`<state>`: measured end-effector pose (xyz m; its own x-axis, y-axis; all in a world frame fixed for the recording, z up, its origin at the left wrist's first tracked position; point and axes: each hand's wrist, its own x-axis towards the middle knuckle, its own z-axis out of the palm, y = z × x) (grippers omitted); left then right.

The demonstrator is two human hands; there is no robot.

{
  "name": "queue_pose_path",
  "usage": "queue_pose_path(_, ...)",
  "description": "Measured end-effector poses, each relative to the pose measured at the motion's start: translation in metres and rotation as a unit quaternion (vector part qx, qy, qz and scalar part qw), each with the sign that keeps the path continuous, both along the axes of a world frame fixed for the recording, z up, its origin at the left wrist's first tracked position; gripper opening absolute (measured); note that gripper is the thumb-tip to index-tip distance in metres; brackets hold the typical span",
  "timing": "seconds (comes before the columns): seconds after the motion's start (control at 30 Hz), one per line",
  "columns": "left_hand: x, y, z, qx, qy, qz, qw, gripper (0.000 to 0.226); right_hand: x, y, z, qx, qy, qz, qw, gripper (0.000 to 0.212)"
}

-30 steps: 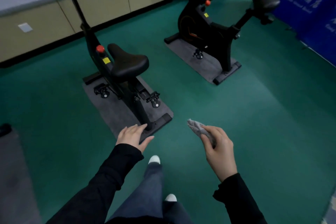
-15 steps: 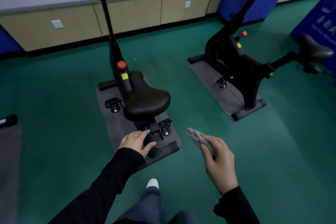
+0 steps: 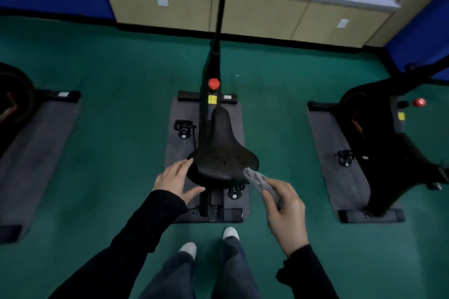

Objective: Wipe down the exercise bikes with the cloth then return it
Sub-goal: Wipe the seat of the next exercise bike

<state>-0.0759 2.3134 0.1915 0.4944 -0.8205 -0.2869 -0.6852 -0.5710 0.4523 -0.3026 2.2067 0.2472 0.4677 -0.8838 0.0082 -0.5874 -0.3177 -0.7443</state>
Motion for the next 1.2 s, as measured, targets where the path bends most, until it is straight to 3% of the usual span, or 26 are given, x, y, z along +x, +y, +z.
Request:
queue_pose_path(0.37, -0.03, -0.032, -0.017, -0.057, 0.011, 0.187, 0.981, 0.076, 0.073, -0.104, -0.013, -0.009, -0.017, 0.212, 0.977, 0.017)
queue_pose_path(0.43, -0.03, -0.033, -0.019, -0.06, 0.025, 0.212, 0.975, 0.084, 0.092, -0.111, -0.016, -0.014, -0.021, 0.25, 0.968, 0.017)
queue_pose_path(0.5, -0.03, -0.035, -0.02, -0.057, 0.04, 0.232, 0.97, 0.105, 0.111, -0.112, -0.02, -0.038, -0.018, 0.3, 0.953, 0.018)
queue_pose_path(0.6, -0.031, -0.035, -0.026, -0.083, 0.05, 0.249, 0.964, 0.13, 0.14, -0.11, -0.029, -0.085, 0.006, 0.401, 0.912, 0.022)
queue_pose_path(0.73, -0.027, -0.036, -0.038, -0.123, 0.065, 0.23, 0.963, 0.123, 0.178, -0.116, -0.044, -0.142, 0.068, 0.519, 0.84, 0.025)
queue_pose_path(0.87, -0.018, -0.035, -0.051, -0.146, 0.108, 0.22, 0.958, 0.12, 0.206, -0.128, -0.059, -0.182, 0.183, 0.62, 0.741, 0.032)
queue_pose_path(1.03, -0.017, -0.032, -0.067, -0.202, 0.138, 0.221, 0.944, 0.112, 0.219, -0.146, -0.057, -0.165, 0.206, 0.674, 0.69, 0.025)
queue_pose_path(1.1, -0.017, -0.032, -0.07, -0.218, 0.137, 0.22, 0.941, 0.108, 0.223, -0.162, -0.056, -0.196, 0.197, 0.663, 0.695, 0.022)
queue_pose_path(1.2, -0.015, -0.034, -0.074, -0.223, 0.145, 0.224, 0.938, 0.11, 0.223, -0.176, -0.058, -0.228, 0.147, 0.6, 0.752, 0.018)
